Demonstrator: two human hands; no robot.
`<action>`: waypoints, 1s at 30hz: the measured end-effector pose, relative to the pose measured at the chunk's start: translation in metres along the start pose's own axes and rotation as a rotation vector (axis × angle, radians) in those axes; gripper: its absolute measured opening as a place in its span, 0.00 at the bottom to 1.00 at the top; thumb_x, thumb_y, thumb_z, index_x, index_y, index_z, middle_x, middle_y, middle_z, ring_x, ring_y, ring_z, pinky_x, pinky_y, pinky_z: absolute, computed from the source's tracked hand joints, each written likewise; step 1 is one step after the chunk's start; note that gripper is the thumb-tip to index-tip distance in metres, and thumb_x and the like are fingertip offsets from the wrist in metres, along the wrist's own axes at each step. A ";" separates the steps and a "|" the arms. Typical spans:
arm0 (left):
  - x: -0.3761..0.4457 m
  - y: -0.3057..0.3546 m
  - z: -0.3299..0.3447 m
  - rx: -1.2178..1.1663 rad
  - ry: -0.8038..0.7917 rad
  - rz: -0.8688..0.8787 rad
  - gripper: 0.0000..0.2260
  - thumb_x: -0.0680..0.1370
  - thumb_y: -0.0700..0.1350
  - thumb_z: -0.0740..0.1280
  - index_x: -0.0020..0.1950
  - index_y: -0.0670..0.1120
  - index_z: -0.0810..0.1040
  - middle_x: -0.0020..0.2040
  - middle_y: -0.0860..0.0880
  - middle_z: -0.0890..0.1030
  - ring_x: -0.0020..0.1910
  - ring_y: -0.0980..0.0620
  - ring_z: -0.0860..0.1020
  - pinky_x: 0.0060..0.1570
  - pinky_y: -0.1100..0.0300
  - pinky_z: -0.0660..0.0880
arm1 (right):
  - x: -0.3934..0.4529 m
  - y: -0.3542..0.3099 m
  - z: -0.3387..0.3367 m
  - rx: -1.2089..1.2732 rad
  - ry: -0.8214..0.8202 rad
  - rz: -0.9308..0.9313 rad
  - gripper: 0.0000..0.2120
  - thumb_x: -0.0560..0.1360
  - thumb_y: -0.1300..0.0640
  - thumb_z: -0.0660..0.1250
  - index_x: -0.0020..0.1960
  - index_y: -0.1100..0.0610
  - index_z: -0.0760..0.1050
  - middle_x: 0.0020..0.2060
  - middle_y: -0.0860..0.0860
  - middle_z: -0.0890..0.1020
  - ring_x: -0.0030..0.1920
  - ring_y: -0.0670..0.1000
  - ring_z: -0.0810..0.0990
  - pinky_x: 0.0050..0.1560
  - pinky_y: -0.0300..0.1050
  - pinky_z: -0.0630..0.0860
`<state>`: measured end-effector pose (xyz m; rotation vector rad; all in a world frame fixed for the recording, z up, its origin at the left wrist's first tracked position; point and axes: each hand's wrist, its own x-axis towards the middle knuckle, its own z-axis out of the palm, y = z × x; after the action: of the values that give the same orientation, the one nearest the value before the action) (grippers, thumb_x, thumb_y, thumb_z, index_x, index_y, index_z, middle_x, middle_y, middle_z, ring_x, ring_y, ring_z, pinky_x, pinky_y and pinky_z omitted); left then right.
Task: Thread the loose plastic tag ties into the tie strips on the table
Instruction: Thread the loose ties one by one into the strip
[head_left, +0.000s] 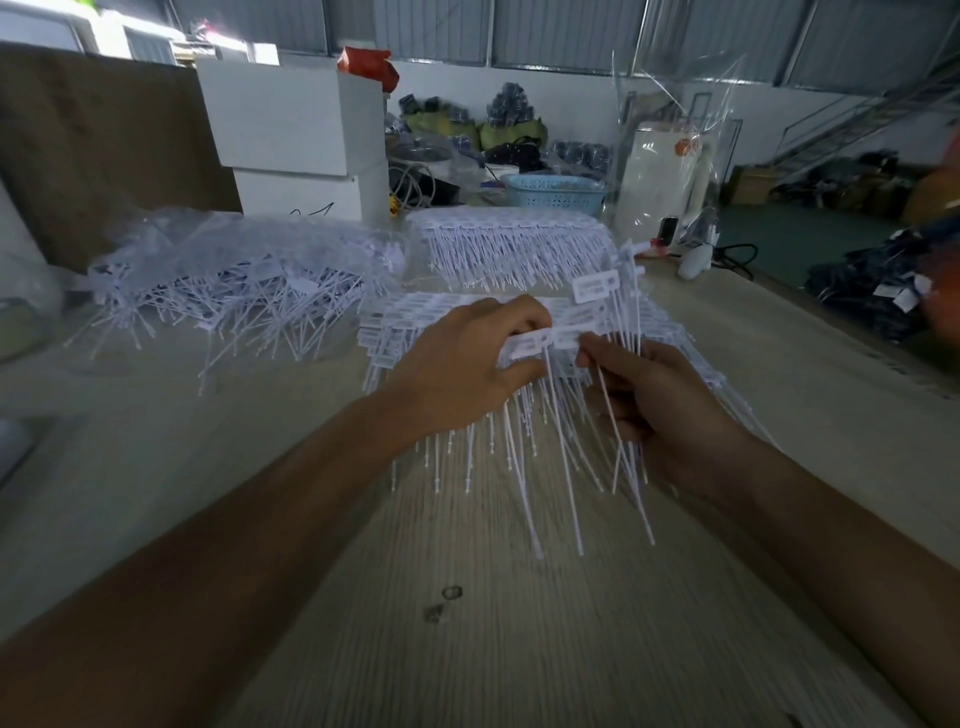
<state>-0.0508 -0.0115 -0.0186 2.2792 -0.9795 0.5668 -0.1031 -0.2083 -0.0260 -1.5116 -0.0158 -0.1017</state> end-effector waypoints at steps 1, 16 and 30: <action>0.000 0.001 0.000 0.026 0.030 0.010 0.11 0.76 0.52 0.71 0.57 0.52 0.77 0.49 0.52 0.82 0.48 0.51 0.79 0.46 0.48 0.77 | 0.000 0.001 0.001 -0.002 -0.013 -0.001 0.14 0.79 0.50 0.69 0.36 0.51 0.81 0.27 0.47 0.60 0.27 0.48 0.57 0.22 0.36 0.56; -0.002 0.004 -0.002 0.259 0.228 0.110 0.10 0.78 0.50 0.71 0.55 0.46 0.82 0.49 0.48 0.84 0.49 0.45 0.80 0.41 0.47 0.78 | -0.002 0.002 0.001 -0.042 -0.085 -0.007 0.14 0.80 0.50 0.66 0.39 0.54 0.79 0.28 0.50 0.58 0.26 0.48 0.56 0.23 0.37 0.55; 0.000 0.003 0.001 0.043 0.136 0.128 0.14 0.79 0.51 0.67 0.57 0.42 0.82 0.50 0.46 0.84 0.50 0.45 0.81 0.45 0.45 0.78 | 0.000 0.004 -0.004 -0.020 -0.086 -0.068 0.12 0.80 0.48 0.67 0.43 0.54 0.81 0.27 0.48 0.58 0.25 0.47 0.56 0.23 0.37 0.57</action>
<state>-0.0533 -0.0133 -0.0182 2.1940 -1.0599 0.7933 -0.1033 -0.2119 -0.0303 -1.5344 -0.1358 -0.0913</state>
